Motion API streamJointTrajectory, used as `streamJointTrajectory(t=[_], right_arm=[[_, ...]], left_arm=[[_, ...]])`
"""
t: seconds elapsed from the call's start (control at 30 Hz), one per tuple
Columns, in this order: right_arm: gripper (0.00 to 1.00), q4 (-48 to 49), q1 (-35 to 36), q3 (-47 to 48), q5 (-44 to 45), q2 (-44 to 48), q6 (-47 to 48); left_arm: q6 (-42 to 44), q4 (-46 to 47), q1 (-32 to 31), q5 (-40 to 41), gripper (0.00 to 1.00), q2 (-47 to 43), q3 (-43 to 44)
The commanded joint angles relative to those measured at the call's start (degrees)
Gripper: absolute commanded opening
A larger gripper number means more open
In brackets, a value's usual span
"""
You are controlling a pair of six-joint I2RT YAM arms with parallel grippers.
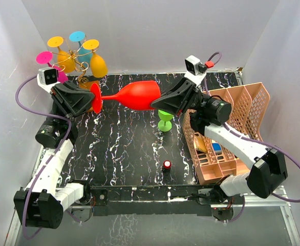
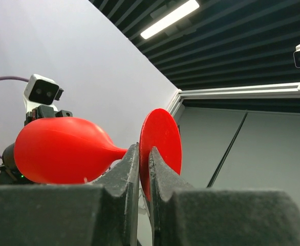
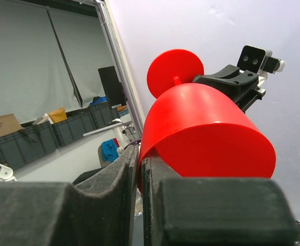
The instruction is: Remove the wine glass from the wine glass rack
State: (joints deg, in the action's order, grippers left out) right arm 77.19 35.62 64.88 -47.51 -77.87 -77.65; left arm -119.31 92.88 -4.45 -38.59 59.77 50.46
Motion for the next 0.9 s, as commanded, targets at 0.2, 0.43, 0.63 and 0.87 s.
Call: streamJointTrajectory(t=[0.2,0.43,0.63,0.87], right_arm=[[0.08,-18.92,0.62,-4.18,3.46,10.67,16.94],[0.08,-47.21,0.67,-12.02,22.38,24.08,31.71],[0.08,-60.04,0.67,-18.19,28.23,32.90,41.01],[0.08,-84.79,0.64,-11.72,23.27,33.64,57.91]], left_arm=[[9.64,-10.89,0.98,0.33,0.33,-5.21,-4.01],[31.81,-39.44,0.93,-1.43,0.68,-12.38,-4.77],[46.37,-66.09,0.93,-1.94,0.81,-12.38,-0.91],[75.09,-108.77,0.93,18.70,0.88,-9.30,17.31]])
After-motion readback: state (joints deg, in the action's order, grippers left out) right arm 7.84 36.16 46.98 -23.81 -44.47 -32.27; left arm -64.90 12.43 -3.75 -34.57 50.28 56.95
